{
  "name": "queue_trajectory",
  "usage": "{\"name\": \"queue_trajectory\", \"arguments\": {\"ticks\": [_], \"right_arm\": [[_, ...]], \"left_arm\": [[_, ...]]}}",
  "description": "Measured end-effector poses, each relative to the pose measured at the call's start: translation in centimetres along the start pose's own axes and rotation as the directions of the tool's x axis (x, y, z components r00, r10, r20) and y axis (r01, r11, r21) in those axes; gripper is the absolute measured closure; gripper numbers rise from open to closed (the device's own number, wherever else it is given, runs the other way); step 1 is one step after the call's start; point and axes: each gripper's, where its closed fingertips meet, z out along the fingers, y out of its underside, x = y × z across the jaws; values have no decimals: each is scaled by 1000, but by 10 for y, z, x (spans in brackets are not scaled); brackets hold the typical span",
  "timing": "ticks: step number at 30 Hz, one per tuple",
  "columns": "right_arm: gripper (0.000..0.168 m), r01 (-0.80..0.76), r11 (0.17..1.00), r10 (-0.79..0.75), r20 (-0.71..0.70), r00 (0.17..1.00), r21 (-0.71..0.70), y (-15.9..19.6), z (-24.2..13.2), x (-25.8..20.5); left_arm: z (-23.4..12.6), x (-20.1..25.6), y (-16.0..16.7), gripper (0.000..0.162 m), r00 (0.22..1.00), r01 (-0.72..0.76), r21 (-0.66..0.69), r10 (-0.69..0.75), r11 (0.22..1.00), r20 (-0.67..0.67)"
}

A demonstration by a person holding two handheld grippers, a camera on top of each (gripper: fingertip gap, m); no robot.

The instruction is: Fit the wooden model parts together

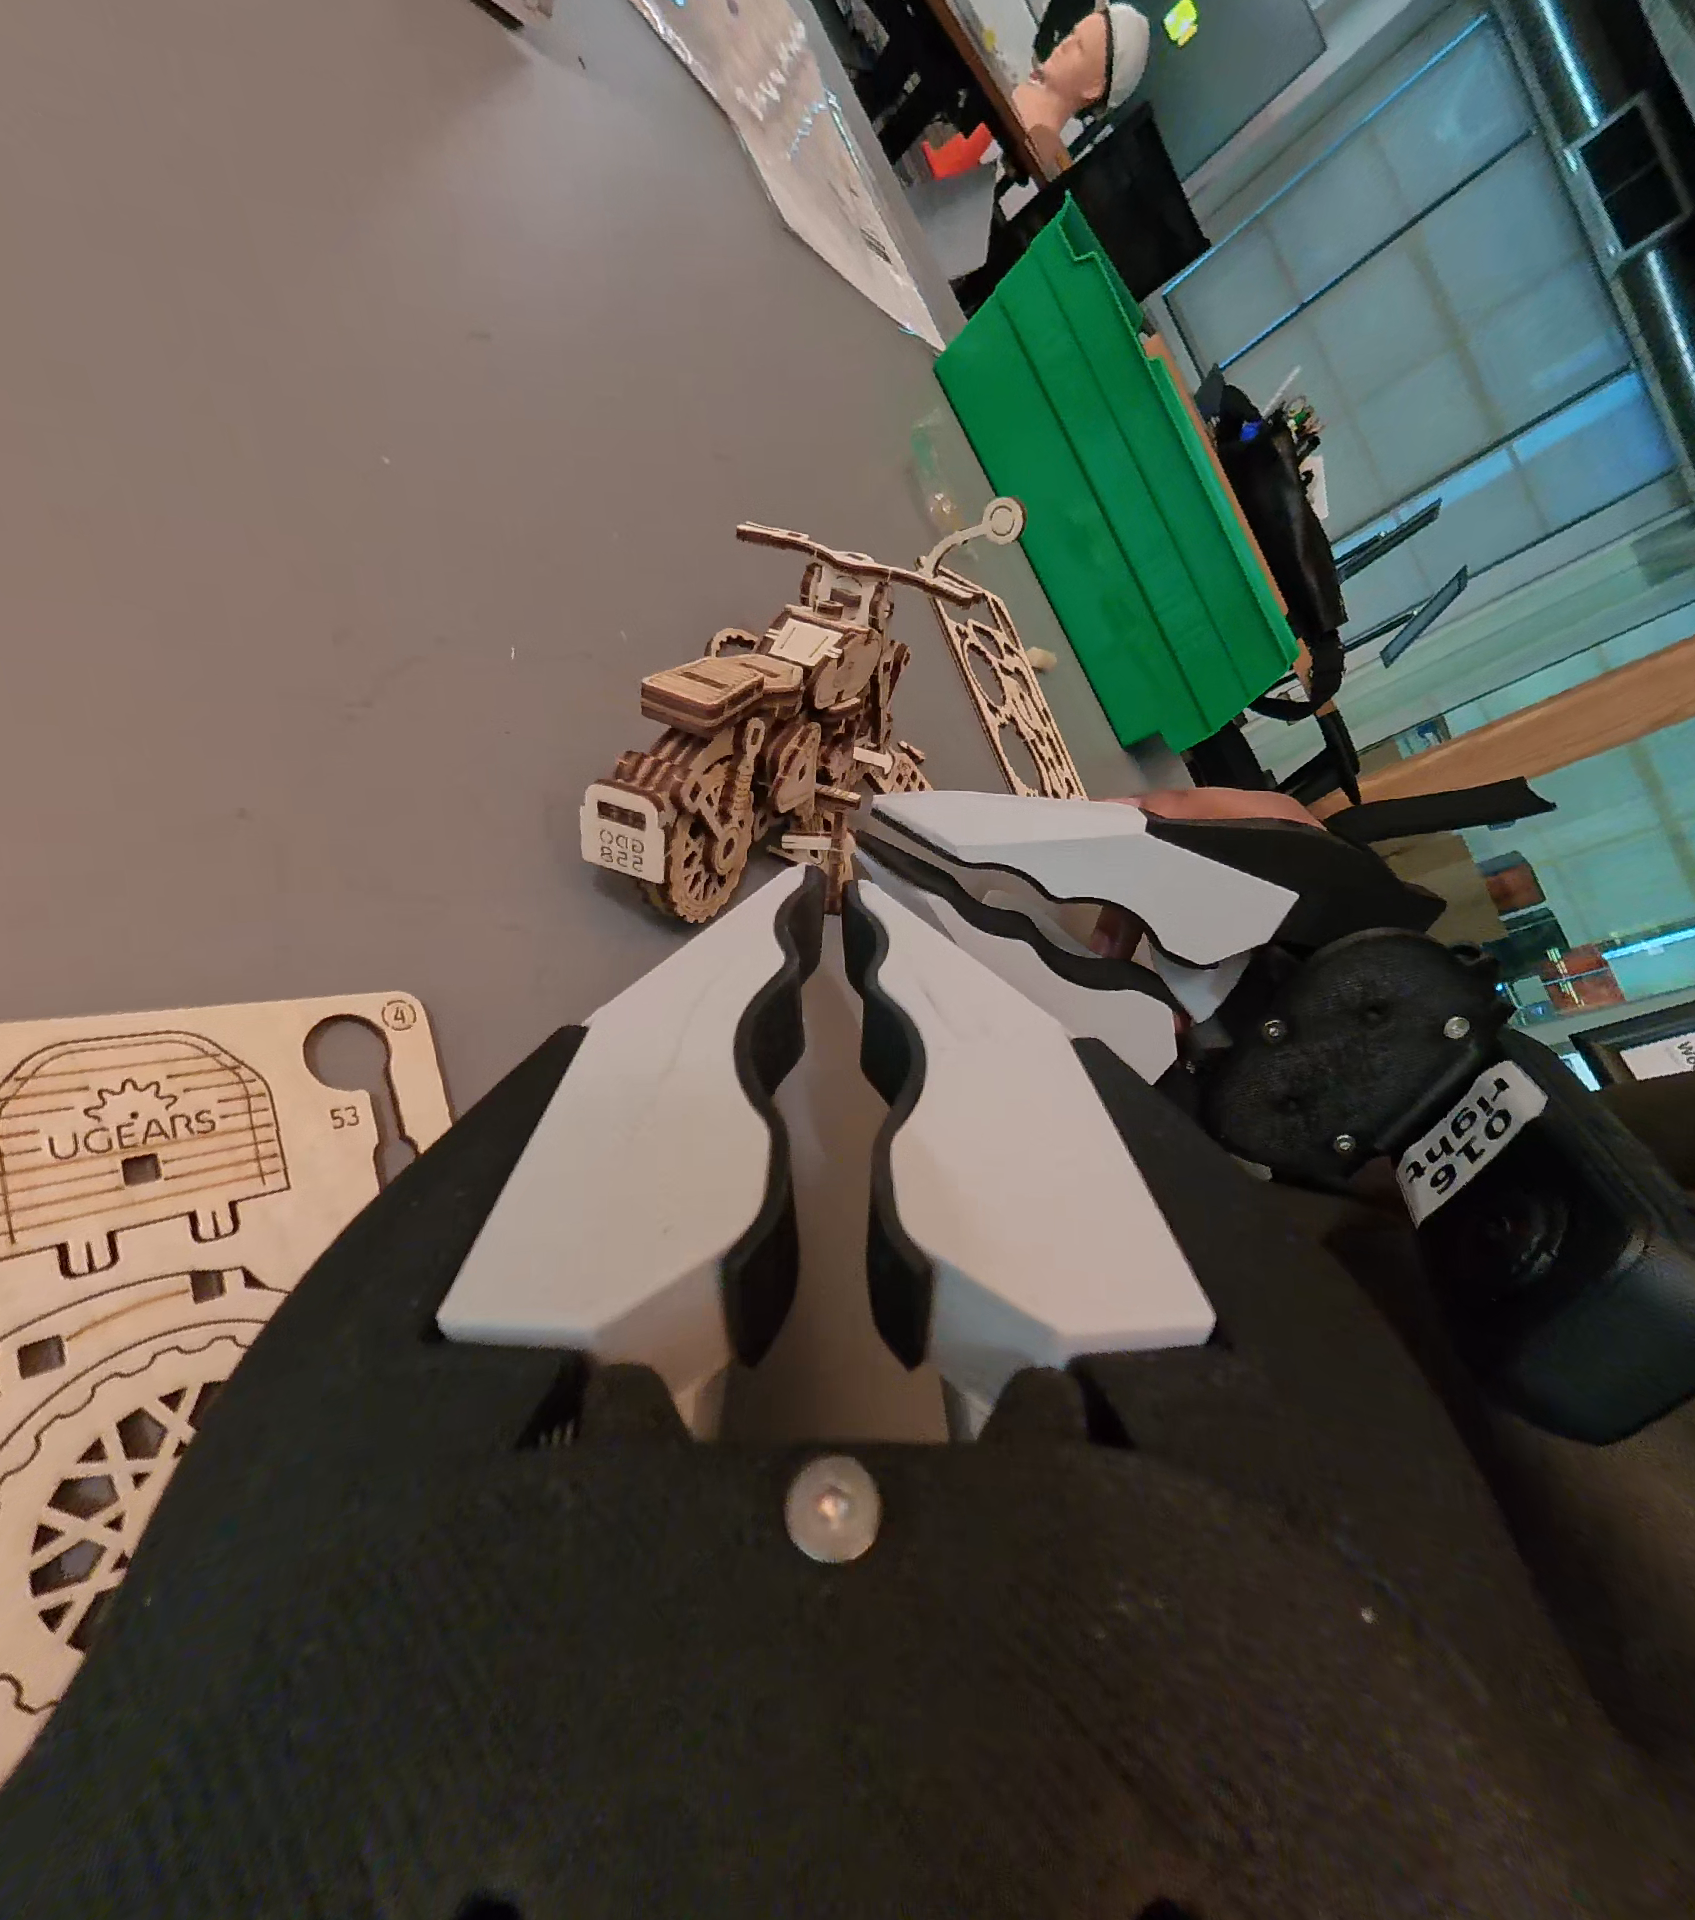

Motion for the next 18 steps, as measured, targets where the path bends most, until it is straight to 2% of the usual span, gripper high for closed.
{"name": "queue_trajectory", "arguments": {"ticks": [5, 10, 13, 18], "right_arm": [[165, -22, 1000, 22, 7, 1000, -16, 10, -1, 2], [161, -169, 985, 172, 73, 982, -41, 25, 1, 5], [155, -240, 970, 242, 125, 962, -31, 25, 2, 3], [154, -337, 941, 329, 197, 924, 13, 16, -1, 1]], "left_arm": [[0, 1, 0, 161, 1000, 10, -3, -10, 1000, -14], [0, 0, 0, 161, 1000, 15, -4, -15, 1000, -16], [0, 0, 0, 161, 1000, 18, -3, -18, 1000, -17], [0, 0, 0, 161, 999, 23, -6, -24, 1000, -23]]}}
